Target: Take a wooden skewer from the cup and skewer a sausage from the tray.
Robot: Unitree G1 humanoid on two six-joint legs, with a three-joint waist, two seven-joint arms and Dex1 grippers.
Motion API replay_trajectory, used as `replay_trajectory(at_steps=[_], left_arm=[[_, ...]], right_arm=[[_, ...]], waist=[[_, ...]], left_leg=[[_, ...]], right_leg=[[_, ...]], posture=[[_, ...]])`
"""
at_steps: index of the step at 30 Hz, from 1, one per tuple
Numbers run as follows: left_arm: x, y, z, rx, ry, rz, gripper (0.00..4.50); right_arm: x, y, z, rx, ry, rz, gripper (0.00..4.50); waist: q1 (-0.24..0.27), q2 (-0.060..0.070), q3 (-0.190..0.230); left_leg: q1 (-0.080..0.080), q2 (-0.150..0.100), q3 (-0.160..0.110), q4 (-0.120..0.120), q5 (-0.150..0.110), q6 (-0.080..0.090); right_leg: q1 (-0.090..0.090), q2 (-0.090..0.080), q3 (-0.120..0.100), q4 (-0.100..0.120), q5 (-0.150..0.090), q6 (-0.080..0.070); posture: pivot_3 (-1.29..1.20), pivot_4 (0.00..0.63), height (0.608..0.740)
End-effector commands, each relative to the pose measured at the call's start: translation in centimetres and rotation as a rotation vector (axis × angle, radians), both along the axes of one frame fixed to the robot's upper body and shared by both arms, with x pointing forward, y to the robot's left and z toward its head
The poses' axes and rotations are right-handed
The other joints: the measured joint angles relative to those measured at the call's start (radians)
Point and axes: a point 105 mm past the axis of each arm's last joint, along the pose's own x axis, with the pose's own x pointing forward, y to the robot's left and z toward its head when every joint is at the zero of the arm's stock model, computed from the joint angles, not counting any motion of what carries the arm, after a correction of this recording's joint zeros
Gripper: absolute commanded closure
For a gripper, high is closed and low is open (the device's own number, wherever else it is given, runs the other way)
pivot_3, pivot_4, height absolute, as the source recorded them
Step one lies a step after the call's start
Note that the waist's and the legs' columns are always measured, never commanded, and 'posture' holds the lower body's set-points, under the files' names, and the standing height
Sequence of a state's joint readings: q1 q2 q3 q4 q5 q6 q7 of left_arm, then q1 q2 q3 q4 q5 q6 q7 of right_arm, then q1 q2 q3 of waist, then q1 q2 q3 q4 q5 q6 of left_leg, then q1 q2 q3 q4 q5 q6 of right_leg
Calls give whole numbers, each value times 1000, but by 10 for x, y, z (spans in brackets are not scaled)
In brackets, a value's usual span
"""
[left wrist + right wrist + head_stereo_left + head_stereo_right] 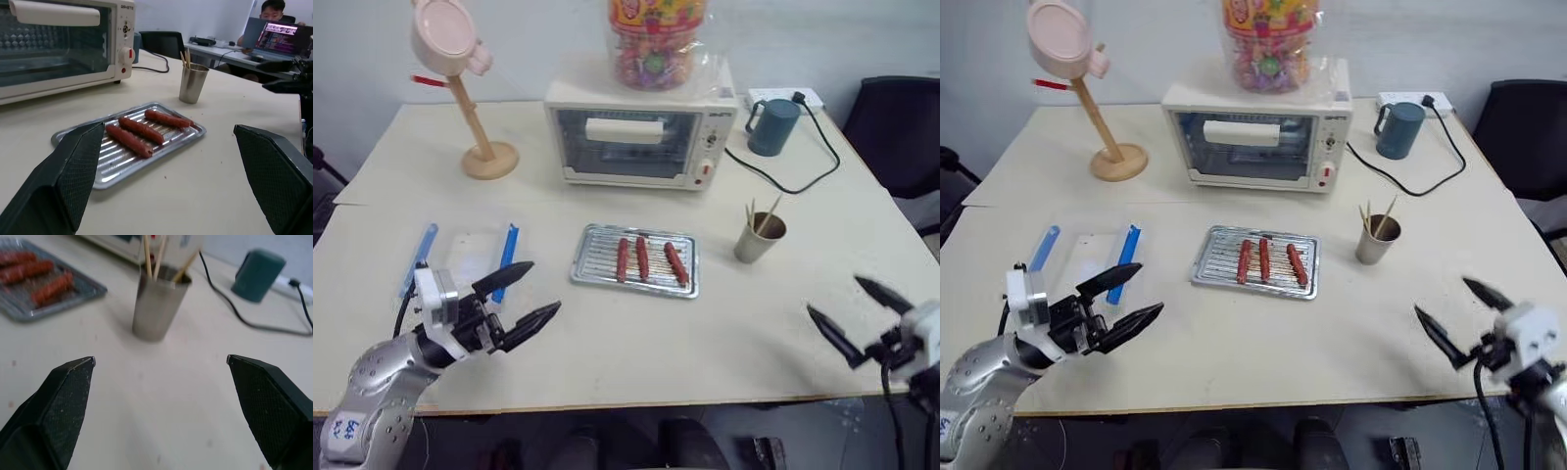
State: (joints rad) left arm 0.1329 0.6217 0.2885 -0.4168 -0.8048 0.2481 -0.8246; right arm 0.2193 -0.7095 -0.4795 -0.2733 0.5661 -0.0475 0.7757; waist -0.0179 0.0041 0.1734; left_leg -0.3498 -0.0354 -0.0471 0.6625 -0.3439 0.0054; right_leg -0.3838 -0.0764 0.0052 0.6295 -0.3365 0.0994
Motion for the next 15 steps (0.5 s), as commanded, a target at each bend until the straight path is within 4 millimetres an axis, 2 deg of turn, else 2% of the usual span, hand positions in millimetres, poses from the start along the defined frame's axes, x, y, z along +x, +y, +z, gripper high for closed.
replay_trajectory(at_steps=[1,6,9,11,15], left_arm=[[4,-10,1,-6,-16,-33,51],[-3,-27,-4,-18,51,-153,51],[-1,-29,0,-33,22,-129,51],[-1,-30,0,-47,28,-124,51],[-8,-39,-1,-53,32,-145,51]], right_arm=[[15,27,23,-1,15,141,0],[50,35,22,-20,143,173,0],[67,39,25,-79,146,190,0],[71,43,26,-112,132,216,0],[78,49,15,-132,174,240,0]], waist=[[-1,0,0],[17,-2,1],[20,-2,1],[18,-2,1],[17,-2,1]], left_leg=[[-1,0,-1,0,0,0],[-4,-1,-2,2,0,0],[-8,-2,-1,3,1,1],[-8,-2,-1,3,1,1],[-8,-2,-1,2,1,1]], right_leg=[[0,0,-1,0,0,0],[-2,0,-2,-1,0,0],[-6,-2,-1,-1,0,1],[-7,-2,-1,-1,1,1],[-7,-1,-2,-1,1,1]], posture=[[0,150,740],[0,150,740],[0,150,740],[0,150,740],[0,150,740]])
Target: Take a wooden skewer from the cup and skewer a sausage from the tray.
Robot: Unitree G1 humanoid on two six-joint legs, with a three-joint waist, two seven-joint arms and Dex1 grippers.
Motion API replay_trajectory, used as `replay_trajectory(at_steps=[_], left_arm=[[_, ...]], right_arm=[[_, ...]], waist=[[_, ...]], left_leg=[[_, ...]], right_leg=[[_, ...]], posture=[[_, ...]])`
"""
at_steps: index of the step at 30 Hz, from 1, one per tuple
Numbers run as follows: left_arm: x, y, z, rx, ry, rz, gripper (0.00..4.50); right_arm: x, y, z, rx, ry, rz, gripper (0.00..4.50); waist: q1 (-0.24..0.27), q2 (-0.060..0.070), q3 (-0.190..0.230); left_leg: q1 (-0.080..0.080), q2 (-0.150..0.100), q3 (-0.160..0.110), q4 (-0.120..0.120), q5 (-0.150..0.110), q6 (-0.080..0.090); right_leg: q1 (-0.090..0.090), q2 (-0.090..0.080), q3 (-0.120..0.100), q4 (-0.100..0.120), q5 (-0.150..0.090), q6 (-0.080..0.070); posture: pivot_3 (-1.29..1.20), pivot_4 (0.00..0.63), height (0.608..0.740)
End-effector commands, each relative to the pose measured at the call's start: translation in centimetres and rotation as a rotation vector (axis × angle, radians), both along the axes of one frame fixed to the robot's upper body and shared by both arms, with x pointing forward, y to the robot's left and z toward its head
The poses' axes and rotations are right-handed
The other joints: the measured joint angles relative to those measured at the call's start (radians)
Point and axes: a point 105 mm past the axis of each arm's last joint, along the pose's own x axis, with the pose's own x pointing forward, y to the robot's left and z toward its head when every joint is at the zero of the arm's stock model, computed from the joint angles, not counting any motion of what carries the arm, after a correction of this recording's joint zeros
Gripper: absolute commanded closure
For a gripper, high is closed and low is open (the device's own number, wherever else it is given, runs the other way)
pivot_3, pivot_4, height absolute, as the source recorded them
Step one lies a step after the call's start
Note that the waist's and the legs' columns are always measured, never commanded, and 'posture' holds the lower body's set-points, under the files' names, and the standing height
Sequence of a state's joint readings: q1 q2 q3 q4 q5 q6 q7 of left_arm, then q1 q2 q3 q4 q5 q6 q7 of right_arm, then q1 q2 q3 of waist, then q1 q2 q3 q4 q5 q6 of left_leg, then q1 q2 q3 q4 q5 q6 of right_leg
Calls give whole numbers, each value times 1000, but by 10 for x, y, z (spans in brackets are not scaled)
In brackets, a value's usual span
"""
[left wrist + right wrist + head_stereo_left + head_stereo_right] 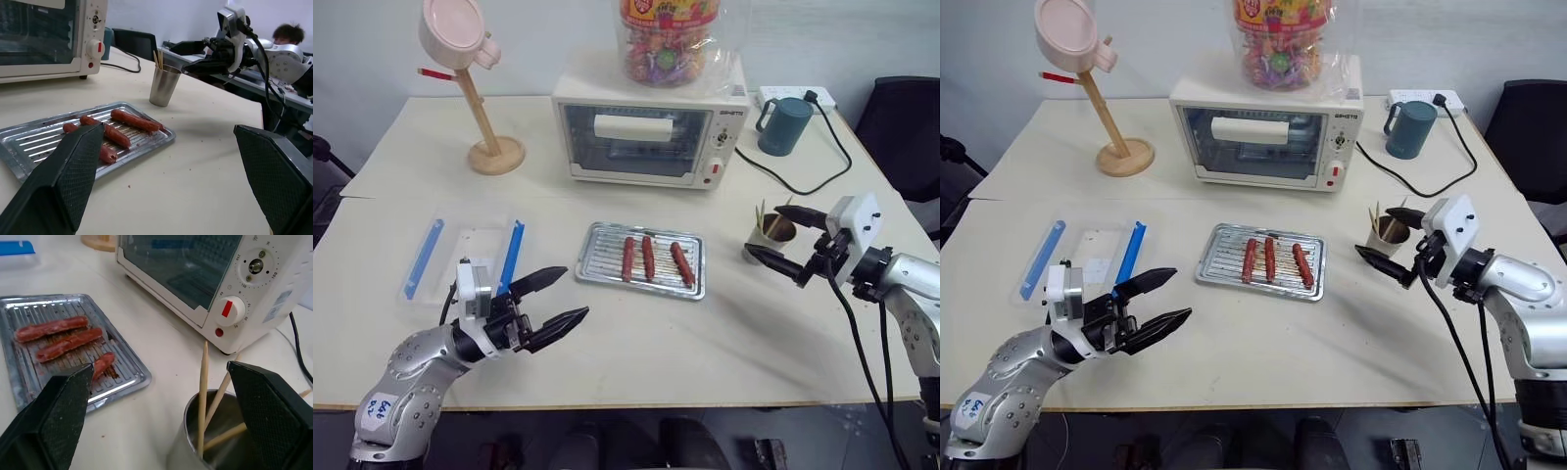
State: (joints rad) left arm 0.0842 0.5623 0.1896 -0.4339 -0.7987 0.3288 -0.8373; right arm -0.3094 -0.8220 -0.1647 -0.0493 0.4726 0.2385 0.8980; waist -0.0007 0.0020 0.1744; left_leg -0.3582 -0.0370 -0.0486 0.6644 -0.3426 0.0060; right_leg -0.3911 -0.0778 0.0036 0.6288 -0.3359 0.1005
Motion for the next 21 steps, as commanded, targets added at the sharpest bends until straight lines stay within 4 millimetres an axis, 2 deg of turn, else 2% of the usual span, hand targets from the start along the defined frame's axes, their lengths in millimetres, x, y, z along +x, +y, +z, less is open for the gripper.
replay_trajectory(at_steps=[1,11,21], left_arm=[[-9,-10,8,-4,-38,-24,51],[-18,-17,6,-6,-16,-38,51],[-22,-23,13,1,-50,-100,0]], right_arm=[[4,2,1,-25,-12,10,0],[24,10,4,-41,-30,9,0],[30,12,3,-45,-46,13,2666]], waist=[[1,0,0],[-2,0,0],[-1,0,0]], left_leg=[[0,0,0,0,0,0],[0,0,1,1,0,-1],[-1,0,1,1,0,-1]], right_leg=[[0,0,0,0,0,0],[-1,0,1,1,0,0],[-1,0,1,1,0,0]], posture=[[0,150,740],[0,150,740],[0,150,740]])
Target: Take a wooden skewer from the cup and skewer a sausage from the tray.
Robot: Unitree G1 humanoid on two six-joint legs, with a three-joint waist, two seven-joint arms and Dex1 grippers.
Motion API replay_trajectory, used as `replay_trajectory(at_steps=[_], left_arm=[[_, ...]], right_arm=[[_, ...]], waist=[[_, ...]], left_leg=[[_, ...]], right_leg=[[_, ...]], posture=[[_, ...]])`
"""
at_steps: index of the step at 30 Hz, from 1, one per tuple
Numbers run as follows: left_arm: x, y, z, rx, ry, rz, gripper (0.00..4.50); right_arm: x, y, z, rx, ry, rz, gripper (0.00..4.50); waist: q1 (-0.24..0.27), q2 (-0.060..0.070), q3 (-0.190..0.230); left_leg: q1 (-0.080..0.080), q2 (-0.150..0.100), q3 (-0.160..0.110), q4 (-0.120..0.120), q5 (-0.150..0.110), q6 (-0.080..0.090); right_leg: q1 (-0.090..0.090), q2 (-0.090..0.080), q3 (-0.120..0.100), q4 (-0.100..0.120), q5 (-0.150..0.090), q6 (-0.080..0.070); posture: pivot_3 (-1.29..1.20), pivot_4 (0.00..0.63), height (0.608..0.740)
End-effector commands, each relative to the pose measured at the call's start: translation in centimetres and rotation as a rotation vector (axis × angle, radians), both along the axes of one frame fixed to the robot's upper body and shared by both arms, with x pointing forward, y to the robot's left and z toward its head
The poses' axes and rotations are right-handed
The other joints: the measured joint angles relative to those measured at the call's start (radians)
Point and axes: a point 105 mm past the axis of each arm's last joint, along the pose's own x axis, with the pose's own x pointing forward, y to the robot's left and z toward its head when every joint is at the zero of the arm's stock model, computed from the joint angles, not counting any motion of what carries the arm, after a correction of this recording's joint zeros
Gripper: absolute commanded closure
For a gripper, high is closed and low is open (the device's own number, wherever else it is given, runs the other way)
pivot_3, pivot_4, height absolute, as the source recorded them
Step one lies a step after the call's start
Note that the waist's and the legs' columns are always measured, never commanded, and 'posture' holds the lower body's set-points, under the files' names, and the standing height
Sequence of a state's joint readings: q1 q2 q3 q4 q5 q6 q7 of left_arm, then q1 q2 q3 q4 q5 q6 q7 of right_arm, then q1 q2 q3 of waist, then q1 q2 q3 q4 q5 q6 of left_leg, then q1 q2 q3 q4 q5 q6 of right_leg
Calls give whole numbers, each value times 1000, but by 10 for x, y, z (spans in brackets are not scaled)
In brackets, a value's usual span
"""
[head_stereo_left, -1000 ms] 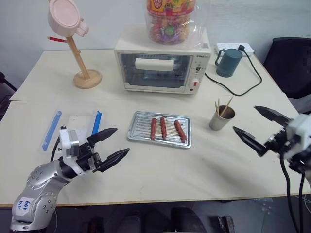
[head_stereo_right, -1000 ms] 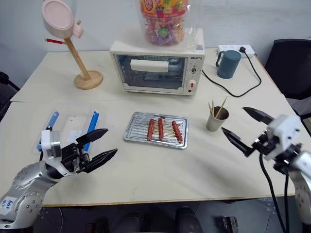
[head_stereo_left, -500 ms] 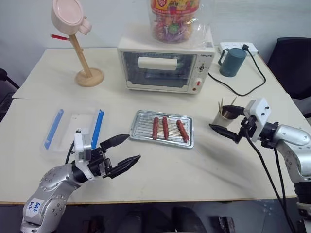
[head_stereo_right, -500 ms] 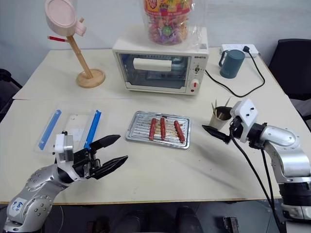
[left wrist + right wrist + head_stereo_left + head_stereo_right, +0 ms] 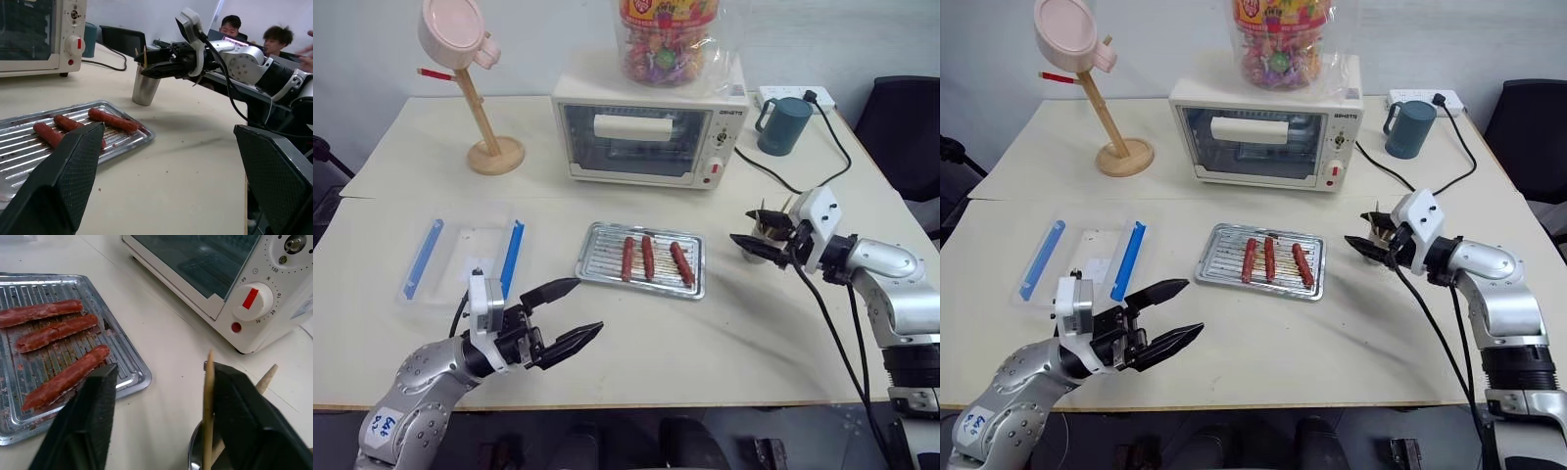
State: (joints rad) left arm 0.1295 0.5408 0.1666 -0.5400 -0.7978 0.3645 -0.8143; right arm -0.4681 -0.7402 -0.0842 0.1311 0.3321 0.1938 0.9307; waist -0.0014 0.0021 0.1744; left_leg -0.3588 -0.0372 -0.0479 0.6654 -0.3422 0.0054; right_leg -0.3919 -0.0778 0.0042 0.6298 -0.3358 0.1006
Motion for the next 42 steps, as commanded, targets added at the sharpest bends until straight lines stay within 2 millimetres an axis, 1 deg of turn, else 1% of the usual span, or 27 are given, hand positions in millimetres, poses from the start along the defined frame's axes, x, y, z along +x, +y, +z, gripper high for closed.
replay_trajectory(at_steps=[1,3,4,5,7,12,14,17,20,21,23,24,25,27,28,31,33,34,36,40,42], left_arm=[[-7,-7,11,4,-60,-60,0],[-6,-8,12,7,-68,-64,0],[-5,-8,13,8,-71,-66,0],[-4,-8,13,9,-73,-68,0],[-3,-8,13,10,-77,-74,0],[0,-9,13,8,-84,-90,0],[1,-10,13,5,-95,-102,0],[6,-11,15,-9,-118,-107,0],[11,-15,19,-35,-120,-139,0],[11,-17,20,-45,-115,-155,0],[14,-22,24,-69,-115,-184,0],[17,-25,29,-96,-125,-185,0],[22,-28,36,-136,-140,-183,0],[28,-32,45,-181,-161,-179,0],[30,-35,49,-196,-174,-182,0],[41,-52,62,-255,-228,-191,0],[47,-60,67,-290,-246,-179,0],[53,-63,71,-309,-265,-149,0],[58,-68,76,-340,-284,-122,0],[62,-77,77,-359,-284,-100,0],[60,-80,78,-377,-286,-102,0]], right_arm=[[1,2,13,-7,-61,15,2925],[2,0,15,-12,-71,12,3465],[3,-2,16,-24,-79,13,3646],[3,-3,18,-33,-87,11,3962],[4,-7,27,-24,-103,13,4415],[-3,-12,45,-11,-106,58,4470],[-9,-15,60,18,-111,84,4470],[-22,-15,90,88,-107,155,4470],[-28,-15,129,140,-175,184,4470],[-30,-13,140,165,-189,195,4470],[-34,-5,160,248,-208,242,4470],[-37,3,167,317,-202,281,4470],[-39,16,173,448,-181,343,4470],[-43,32,176,597,-136,417,4470],[-43,41,172,650,-114,442,4470],[-46,77,150,787,-24,519,4470],[-50,92,142,846,16,550,4470],[-54,101,138,877,47,577,4470],[-60,110,134,920,85,606,4470],[-65,118,127,992,127,612,4470],[-68,120,124,1010,143,615,4470]], waist=[[0,0,0],[0,0,0],[-1,0,0],[-2,0,0],[-3,0,0],[0,0,0],[1,0,0],[1,0,0],[-1,1,1],[-3,1,1],[-3,1,1],[-2,1,1],[-2,1,1],[-2,0,1],[-3,-1,1],[1,-1,1],[3,-1,1],[4,-1,1],[2,-1,1],[-1,-1,1],[-1,-1,1]], left_leg=[[0,0,0,0,0,0],[0,0,0,0,0,0],[0,0,0,0,0,0],[0,0,0,0,0,0],[0,0,0,0,0,0],[0,0,0,0,0,0],[0,0,0,0,0,0],[0,0,0,0,0,0],[-1,0,0,0,0,0],[-1,0,0,0,0,0],[0,1,0,0,0,0],[0,1,0,0,0,0],[0,1,0,-1,0,0],[-1,1,-1,0,0,0],[-1,1,-1,0,0,-1],[-2,1,-1,2,1,-1],[-4,0,-2,3,1,-1],[-12,0,-3,9,1,-1],[-18,-2,-3,15,1,-1],[-19,-3,-3,17,1,-1],[-19,-2,-3,17,1,-1]], right_leg=[[0,0,0,0,0,0],[0,0,0,0,0,0],[0,0,0,0,0,0],[0,0,0,0,0,0],[0,0,0,0,0,0],[0,0,0,0,0,0],[0,0,0,0,0,0],[0,0,0,0,0,0],[0,0,-1,0,0,0],[0,0,0,0,0,0],[0,0,-1,0,0,0],[-1,0,0,0,0,0],[-1,0,-1,0,0,0],[0,0,-1,0,0,0],[0,0,-1,0,0,0],[-2,0,-2,2,0,0],[-3,0,-3,4,0,0],[-8,0,-4,9,1,1],[-16,-1,-4,16,1,1],[-17,-1,-3,15,1,2],[-17,-1,-2,14,1,2]], posture=[[0,150,740],[0,150,740],[0,150,740],[0,150,740],[0,150,740],[0,150,740],[0,150,740],[0,150,740],[0,150,740],[0,150,740],[0,150,740],[0,150,740],[0,150,740],[0,150,740],[0,150,740],[0,150,740],[0,150,740],[0,150,740],[0,150,740],[0,150,740],[0,150,740]])
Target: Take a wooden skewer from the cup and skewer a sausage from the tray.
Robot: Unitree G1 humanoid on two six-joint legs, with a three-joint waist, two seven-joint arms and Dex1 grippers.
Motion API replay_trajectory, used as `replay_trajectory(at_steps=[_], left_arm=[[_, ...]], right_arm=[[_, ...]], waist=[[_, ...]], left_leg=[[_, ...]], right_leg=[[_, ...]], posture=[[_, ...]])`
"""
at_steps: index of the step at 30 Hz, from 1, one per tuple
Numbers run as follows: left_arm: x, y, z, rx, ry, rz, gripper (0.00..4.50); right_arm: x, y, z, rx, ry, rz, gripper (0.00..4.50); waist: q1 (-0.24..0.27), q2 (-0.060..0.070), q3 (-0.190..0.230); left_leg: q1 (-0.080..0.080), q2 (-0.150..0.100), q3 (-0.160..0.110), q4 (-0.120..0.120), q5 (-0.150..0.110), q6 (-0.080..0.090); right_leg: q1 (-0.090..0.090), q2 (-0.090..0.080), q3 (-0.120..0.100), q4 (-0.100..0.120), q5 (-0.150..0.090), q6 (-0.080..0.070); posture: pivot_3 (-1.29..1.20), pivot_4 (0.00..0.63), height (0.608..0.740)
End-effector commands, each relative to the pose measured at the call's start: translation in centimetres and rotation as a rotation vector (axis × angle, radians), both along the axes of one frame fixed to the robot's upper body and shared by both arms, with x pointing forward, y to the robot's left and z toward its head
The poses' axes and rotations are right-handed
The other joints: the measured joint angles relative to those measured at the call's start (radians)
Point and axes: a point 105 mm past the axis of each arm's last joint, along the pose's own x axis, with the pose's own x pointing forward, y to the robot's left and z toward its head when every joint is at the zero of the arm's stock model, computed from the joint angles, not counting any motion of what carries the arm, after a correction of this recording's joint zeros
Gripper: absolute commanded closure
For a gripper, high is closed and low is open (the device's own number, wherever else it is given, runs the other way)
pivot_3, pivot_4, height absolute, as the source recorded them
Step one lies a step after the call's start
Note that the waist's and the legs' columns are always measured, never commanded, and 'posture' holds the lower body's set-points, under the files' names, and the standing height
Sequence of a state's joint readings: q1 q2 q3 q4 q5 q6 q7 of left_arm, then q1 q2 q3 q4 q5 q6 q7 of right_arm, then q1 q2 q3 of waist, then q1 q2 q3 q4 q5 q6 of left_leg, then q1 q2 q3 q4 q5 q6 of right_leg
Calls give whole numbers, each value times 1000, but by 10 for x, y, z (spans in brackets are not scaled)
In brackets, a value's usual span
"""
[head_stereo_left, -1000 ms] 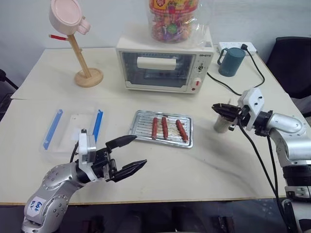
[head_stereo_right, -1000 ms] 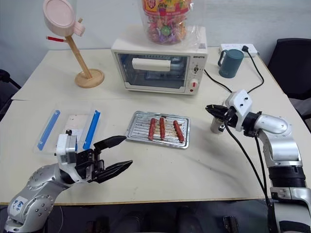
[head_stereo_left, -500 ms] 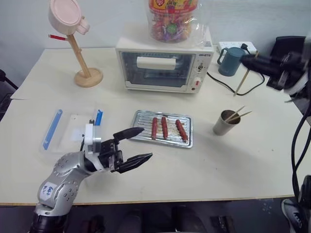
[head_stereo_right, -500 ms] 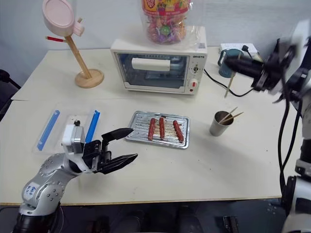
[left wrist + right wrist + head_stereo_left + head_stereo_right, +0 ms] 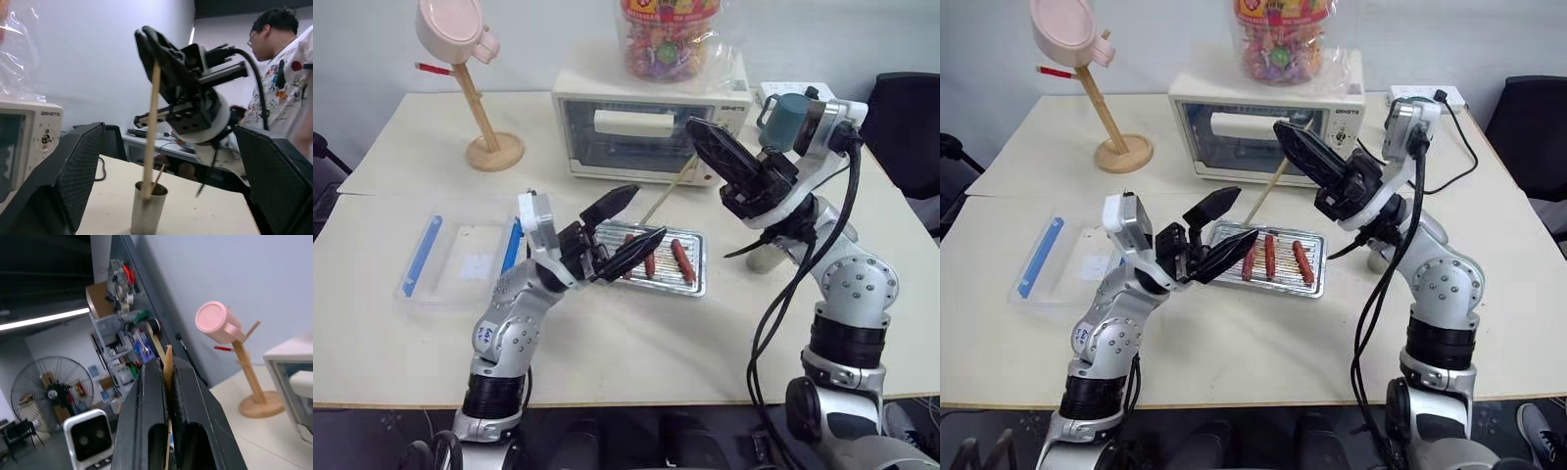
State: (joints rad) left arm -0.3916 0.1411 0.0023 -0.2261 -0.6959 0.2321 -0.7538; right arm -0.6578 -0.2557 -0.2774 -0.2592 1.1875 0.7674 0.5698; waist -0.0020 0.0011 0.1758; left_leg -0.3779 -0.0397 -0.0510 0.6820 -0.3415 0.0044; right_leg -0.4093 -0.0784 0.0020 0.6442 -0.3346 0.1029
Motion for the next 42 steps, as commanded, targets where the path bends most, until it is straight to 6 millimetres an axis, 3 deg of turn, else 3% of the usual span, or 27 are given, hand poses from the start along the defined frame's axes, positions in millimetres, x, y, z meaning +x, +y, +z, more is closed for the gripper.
replay_trajectory(at_steps=[1,3,6,22,26,27,30,32,36,42], left_arm=[[-7,-6,10,-28,-46,-5,0],[-10,-9,9,-38,-47,-19,0],[-11,-12,9,-60,-44,-14,540],[-9,-15,14,-110,-42,12,4351],[-8,-15,14,-103,-38,23,4479],[-7,-13,14,-97,-38,31,4500],[-5,-8,14,-62,-55,53,4500],[-6,14,2,119,-131,107,4500],[-9,62,-18,256,-77,207,4500],[-31,103,-51,430,18,268,4500]], right_arm=[[-12,4,5,34,-14,28,4470],[-12,4,2,42,-3,24,4470],[-13,6,0,50,7,19,4500],[-14,12,-10,55,27,12,4500],[-13,11,-15,45,58,10,4500],[-11,7,-16,45,61,-22,3970],[-9,-2,-18,26,62,-70,3326],[-10,-22,-32,-161,14,-175,2791],[-29,-46,-78,-515,-4,-217,1740],[-55,-80,-134,-760,61,-266,114]], waist=[[0,0,0],[-2,0,0],[-2,0,0],[-1,0,0],[-1,0,0],[-1,0,0],[-1,0,0],[1,0,0],[2,0,0],[3,-1,0]], left_leg=[[0,0,0,0,0,0],[0,0,0,0,0,0],[0,0,1,0,0,0],[0,0,1,-1,0,0],[0,0,1,-1,0,0],[0,0,1,-1,0,0],[0,0,1,-1,0,0],[0,0,1,-1,0,0],[0,0,1,-4,0,0],[3,1,2,-8,0,1]], right_leg=[[0,0,0,0,0,0],[0,0,1,0,0,0],[-1,1,1,1,0,0],[-1,1,2,0,0,0],[-1,1,2,0,0,0],[-1,1,2,0,0,0],[-1,1,2,0,0,0],[-1,0,2,0,0,0],[-1,1,2,-1,0,-1],[1,1,3,-6,0,-1]], posture=[[0,150,740],[0,150,740],[0,150,740],[0,150,740],[0,150,740],[0,150,740],[0,150,740],[0,150,740],[0,150,740],[0,150,740]])
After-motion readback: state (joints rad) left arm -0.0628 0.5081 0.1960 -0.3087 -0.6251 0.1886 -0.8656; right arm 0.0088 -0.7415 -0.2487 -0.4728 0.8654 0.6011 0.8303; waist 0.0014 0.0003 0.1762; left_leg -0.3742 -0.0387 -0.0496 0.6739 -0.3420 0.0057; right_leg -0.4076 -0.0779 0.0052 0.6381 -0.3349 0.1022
